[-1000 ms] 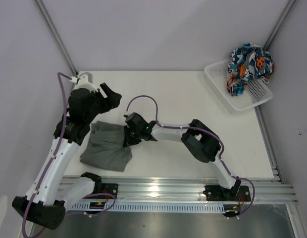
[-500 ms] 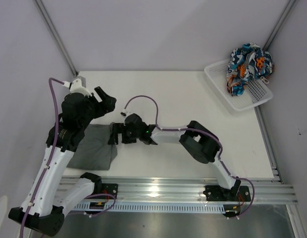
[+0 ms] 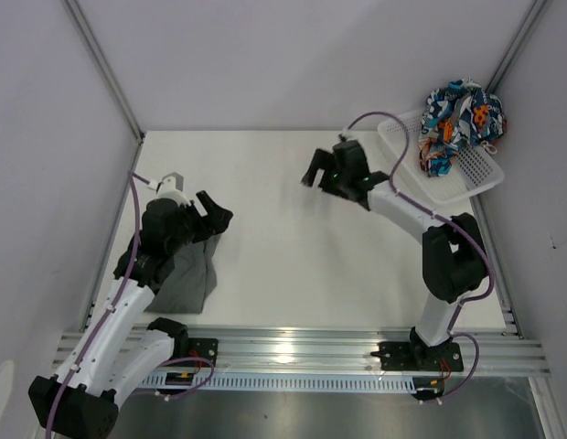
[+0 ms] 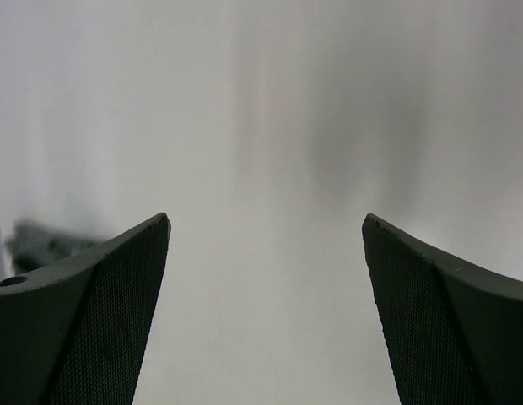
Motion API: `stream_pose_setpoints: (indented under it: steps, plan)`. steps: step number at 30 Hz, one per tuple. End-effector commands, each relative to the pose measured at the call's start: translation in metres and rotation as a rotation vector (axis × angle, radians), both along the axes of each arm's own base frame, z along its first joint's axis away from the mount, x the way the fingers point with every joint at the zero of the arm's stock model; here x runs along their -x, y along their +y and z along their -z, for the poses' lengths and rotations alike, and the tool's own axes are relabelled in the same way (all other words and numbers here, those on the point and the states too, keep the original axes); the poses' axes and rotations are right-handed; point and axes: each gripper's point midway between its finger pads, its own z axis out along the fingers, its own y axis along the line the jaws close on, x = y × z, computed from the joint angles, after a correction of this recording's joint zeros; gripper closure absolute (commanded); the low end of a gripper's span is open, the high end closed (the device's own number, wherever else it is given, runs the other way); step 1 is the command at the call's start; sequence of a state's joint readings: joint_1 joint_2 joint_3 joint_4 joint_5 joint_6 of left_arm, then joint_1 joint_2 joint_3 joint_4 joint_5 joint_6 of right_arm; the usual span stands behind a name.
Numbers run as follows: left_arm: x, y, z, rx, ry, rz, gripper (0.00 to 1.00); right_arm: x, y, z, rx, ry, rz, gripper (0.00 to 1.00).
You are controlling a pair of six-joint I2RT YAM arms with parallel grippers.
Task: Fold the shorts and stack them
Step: Neatly place the folded shorts to the corner, then grab the shorts from the pile
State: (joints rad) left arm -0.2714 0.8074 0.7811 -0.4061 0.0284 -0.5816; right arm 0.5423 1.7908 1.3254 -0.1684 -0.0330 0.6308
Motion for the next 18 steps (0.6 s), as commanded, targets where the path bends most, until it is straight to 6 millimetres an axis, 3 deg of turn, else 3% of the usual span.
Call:
stream_pose_setpoints:
  steps: [1,2,4,5,6,7,8,12,13,14,16,18]
  plan:
    - [-0.001,-0.013,-0.016,0.116,-0.112,0.036,0.14,-0.047,-0.119,-0.033,0.222,-0.057,0.343,0.05]
    - [0.001,-0.013,-0.002,0.117,-0.090,0.037,0.14,-0.062,-0.157,-0.038,0.219,-0.063,0.450,0.05]
    - [0.004,-0.014,0.004,0.126,-0.095,0.041,0.14,-0.082,-0.192,-0.058,0.195,-0.110,0.564,0.06]
    - [0.004,-0.014,0.005,0.125,-0.099,0.041,0.14,-0.092,-0.220,-0.064,0.193,-0.126,0.639,0.06]
    - [0.004,-0.014,0.006,0.126,-0.101,0.044,0.13,-0.100,-0.233,-0.061,0.206,-0.131,0.664,0.07]
    - [0.007,-0.015,0.012,0.123,-0.094,0.052,0.13,-0.114,-0.245,-0.076,0.197,-0.173,0.693,0.07]
    - [0.006,-0.015,0.011,0.122,-0.103,0.056,0.13,-0.123,-0.273,-0.079,0.210,-0.179,0.755,0.08]
    - [0.011,-0.014,0.019,0.111,-0.107,0.063,0.13,-0.161,-0.328,-0.071,0.294,-0.173,0.874,0.07]
    - [0.012,-0.009,0.031,0.097,-0.089,0.035,0.12,-0.178,-0.334,-0.070,0.298,-0.185,0.883,0.07]
    - [0.014,-0.007,0.028,0.108,-0.114,0.026,0.12,-0.184,-0.340,-0.071,0.308,-0.187,0.905,0.06]
    - [0.019,-0.004,0.048,0.109,-0.097,0.013,0.11,-0.196,-0.346,-0.059,0.333,-0.179,0.932,0.05]
    - [0.022,-0.006,0.052,0.135,-0.116,0.013,0.11,-0.209,-0.356,-0.078,0.357,-0.252,0.975,0.04]
